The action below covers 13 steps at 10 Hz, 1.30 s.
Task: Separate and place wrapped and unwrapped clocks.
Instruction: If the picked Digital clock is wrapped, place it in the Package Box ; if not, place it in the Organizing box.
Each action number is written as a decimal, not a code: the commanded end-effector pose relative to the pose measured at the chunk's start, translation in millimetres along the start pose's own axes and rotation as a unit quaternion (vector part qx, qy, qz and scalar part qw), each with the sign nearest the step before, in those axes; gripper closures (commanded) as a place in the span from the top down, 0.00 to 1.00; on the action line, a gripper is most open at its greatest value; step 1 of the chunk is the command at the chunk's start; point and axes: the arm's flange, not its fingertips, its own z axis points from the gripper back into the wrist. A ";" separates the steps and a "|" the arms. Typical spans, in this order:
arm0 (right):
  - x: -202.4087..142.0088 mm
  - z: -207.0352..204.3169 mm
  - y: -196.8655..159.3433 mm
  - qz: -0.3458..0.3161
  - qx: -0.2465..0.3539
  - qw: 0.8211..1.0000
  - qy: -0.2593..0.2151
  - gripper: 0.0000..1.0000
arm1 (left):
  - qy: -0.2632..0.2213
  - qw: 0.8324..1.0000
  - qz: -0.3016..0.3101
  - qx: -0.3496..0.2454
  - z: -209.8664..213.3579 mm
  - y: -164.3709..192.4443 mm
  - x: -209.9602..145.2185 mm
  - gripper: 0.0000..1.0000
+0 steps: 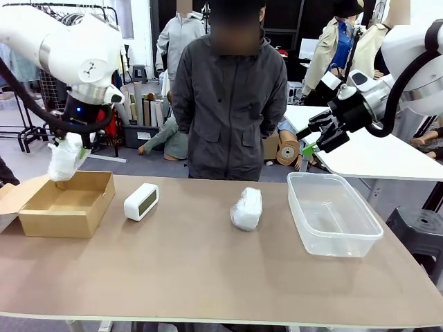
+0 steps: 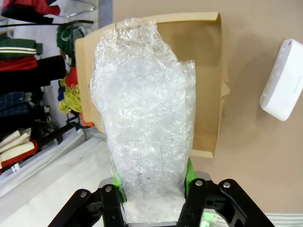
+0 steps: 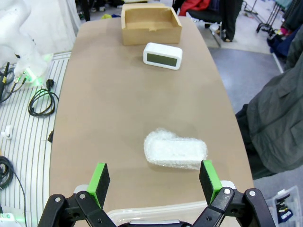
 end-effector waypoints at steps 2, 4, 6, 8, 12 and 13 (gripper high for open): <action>1.3 1.3 -0.3 0.002 0.001 1.000 0.001 1.00 | 0.005 1.000 -0.006 -0.025 -39.6 12.6 -9.8 0.00; 1.3 1.3 -0.3 0.002 0.001 1.000 0.001 1.00 | 0.000 1.000 -0.012 -0.029 -57.8 14.8 -11.5 0.00; 1.3 1.3 -0.3 0.002 0.001 1.000 0.001 1.00 | 0.013 0.999 -0.019 -0.039 -88.6 19.9 -5.4 0.00; 1.3 1.3 -0.3 0.002 0.001 1.000 0.001 1.00 | 0.011 0.998 -0.030 -0.059 -106.4 23.2 -2.6 0.00; 1.3 1.3 -0.3 0.002 0.001 1.000 0.001 1.00 | 0.002 0.996 -0.029 -0.081 -136.5 30.8 7.2 0.00; 1.3 1.3 -0.3 0.002 0.001 1.000 0.001 1.00 | 0.003 0.996 -0.027 -0.079 -143.7 31.5 11.0 0.00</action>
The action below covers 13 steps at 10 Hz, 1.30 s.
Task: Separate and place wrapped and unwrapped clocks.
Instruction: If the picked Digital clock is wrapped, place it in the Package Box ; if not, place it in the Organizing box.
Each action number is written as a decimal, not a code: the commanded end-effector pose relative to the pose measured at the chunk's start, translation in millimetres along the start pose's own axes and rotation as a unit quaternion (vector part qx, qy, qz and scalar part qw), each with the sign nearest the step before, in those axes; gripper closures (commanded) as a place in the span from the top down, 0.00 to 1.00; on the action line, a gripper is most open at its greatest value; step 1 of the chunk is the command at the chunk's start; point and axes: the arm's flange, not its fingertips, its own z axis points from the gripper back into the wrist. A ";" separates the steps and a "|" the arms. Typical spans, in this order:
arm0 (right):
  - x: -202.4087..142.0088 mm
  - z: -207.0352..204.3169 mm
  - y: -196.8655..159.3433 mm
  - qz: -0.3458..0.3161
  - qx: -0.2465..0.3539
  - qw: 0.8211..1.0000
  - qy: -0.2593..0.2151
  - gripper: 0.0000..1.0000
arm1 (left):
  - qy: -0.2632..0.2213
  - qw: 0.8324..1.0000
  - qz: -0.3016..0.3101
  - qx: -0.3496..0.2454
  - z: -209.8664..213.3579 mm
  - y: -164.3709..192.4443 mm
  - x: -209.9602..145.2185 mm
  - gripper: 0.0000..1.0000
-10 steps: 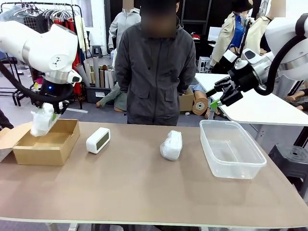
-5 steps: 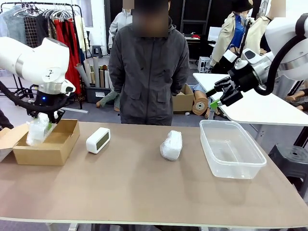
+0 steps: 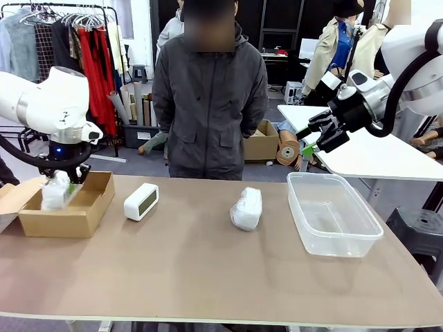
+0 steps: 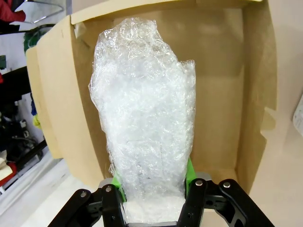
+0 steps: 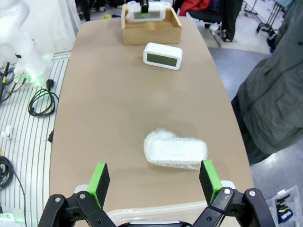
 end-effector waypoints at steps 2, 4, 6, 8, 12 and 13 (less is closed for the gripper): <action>1.2 1.4 -0.4 0.001 0.000 1.000 0.001 1.00 | 0.010 1.000 -0.001 -0.011 -19.4 12.9 10.7 0.00; 1.2 1.4 -0.4 0.001 0.000 1.000 0.001 1.00 | 0.024 1.000 -0.004 -0.010 -30.1 17.7 15.0 0.00; 1.2 1.4 -0.4 0.001 0.000 1.000 0.001 1.00 | 0.040 0.999 -0.005 -0.018 -39.6 22.4 14.9 0.00; 1.2 1.4 -0.4 0.001 0.000 1.000 0.001 1.00 | 0.049 0.999 -0.002 -0.016 -48.4 24.2 14.2 0.00; 1.2 1.4 -0.4 0.001 0.000 1.000 0.001 1.00 | 0.061 0.998 0.005 -0.008 -57.1 29.8 14.5 0.32; 1.2 1.4 -0.4 0.001 0.000 1.000 0.001 1.00 | 0.062 0.998 0.006 -0.006 -56.8 30.4 14.6 0.51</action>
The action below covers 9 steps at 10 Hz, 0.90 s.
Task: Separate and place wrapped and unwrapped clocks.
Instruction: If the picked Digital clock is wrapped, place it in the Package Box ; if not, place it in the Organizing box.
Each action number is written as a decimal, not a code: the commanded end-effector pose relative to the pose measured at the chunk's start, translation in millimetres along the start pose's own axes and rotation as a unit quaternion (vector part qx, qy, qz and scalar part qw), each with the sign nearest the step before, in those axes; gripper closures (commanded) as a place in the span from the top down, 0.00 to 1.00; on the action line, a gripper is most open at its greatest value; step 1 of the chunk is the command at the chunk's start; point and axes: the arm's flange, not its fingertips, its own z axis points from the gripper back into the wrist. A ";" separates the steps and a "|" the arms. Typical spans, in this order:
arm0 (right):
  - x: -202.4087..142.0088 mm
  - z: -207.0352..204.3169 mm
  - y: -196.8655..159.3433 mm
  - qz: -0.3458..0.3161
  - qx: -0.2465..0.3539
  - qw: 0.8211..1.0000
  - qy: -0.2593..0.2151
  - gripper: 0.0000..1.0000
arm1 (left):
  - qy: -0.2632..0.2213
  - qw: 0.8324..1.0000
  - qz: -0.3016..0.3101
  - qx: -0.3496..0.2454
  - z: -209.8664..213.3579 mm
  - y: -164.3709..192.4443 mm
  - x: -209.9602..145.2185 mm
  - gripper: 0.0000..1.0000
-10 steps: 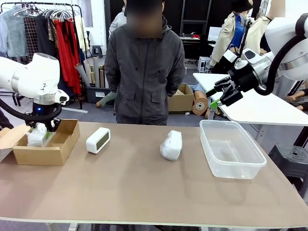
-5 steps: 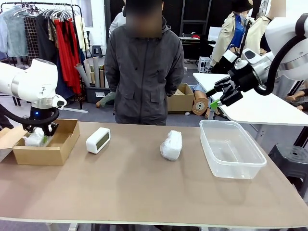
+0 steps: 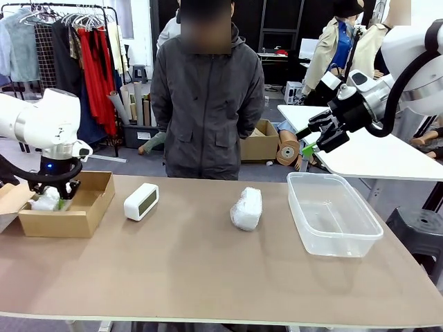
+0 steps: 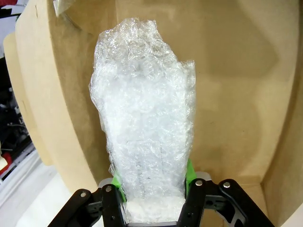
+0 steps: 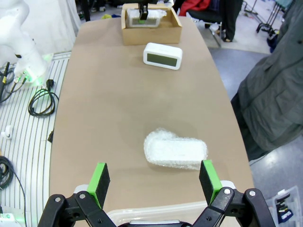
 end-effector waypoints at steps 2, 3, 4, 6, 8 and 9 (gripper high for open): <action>1.1 1.5 -0.4 0.001 0.000 1.000 0.001 1.00 | 0.007 1.000 0.001 -0.001 8.1 6.6 5.1 0.90; 1.1 1.5 -0.4 0.001 0.000 1.000 0.001 1.00 | 0.008 1.000 0.002 -0.002 12.4 4.4 4.9 1.00; 1.1 1.5 -0.4 0.001 0.000 1.000 0.001 1.00 | 0.006 1.000 0.002 -0.002 19.3 3.8 5.6 1.00; 1.1 1.5 -0.4 0.001 0.000 1.000 0.001 1.00 | 0.000 1.000 0.006 -0.012 38.9 1.0 5.0 1.00; 1.1 1.5 -0.4 0.001 0.000 1.000 0.001 1.00 | -0.003 0.999 0.013 -0.031 65.0 -1.7 2.7 1.00; 1.1 1.5 -0.4 0.001 0.000 1.000 0.001 1.00 | -0.008 0.999 0.012 -0.031 76.4 -2.6 0.8 1.00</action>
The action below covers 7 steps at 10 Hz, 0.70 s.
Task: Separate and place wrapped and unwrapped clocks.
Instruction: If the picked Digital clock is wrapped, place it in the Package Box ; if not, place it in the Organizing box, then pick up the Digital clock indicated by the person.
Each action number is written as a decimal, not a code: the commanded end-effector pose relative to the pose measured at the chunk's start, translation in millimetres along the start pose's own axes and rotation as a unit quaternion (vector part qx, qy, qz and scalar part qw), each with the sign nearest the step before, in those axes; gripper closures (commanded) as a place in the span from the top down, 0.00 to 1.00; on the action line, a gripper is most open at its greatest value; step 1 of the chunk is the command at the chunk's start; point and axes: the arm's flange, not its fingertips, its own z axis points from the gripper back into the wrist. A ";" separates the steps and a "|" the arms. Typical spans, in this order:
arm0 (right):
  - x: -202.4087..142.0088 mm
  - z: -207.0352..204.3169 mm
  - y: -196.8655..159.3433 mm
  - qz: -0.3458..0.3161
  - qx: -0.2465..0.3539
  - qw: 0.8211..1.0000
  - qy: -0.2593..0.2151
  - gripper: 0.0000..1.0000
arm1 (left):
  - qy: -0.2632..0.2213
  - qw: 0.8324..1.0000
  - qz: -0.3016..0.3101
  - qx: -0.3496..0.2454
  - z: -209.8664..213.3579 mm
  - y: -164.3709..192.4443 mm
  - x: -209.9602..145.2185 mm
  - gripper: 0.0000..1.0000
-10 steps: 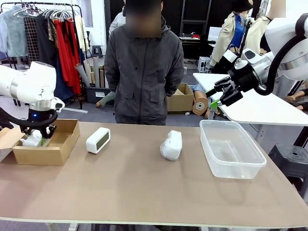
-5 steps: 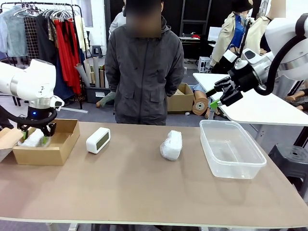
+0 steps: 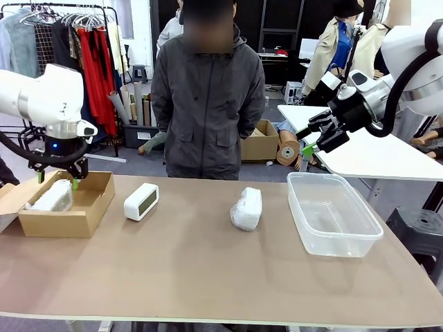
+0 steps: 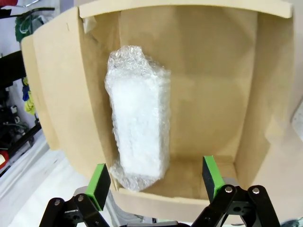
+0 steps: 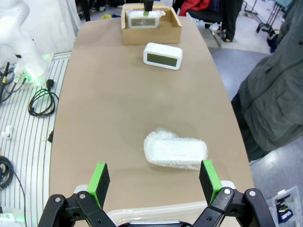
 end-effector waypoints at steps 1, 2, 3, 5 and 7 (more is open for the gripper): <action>1.2 1.5 -0.4 0.001 0.000 1.000 0.001 1.00 | -0.010 1.000 -0.002 -0.015 20.3 -1.3 -6.0 1.00; 1.2 1.5 -0.4 0.001 0.000 1.000 0.001 1.00 | -0.009 1.000 0.011 -0.026 27.5 -2.7 -5.9 1.00; 1.2 1.5 -0.4 0.001 0.000 1.000 0.001 1.00 | -0.007 1.000 0.001 -0.004 13.3 -1.6 -2.2 1.00; 1.2 1.5 -0.4 0.001 0.000 1.000 0.001 1.00 | -0.007 1.000 0.001 -0.004 13.3 -1.6 -2.2 1.00; 1.2 1.5 -0.4 0.001 0.000 1.000 0.001 1.00 | -0.005 1.000 0.002 -0.010 16.9 -4.4 -2.9 1.00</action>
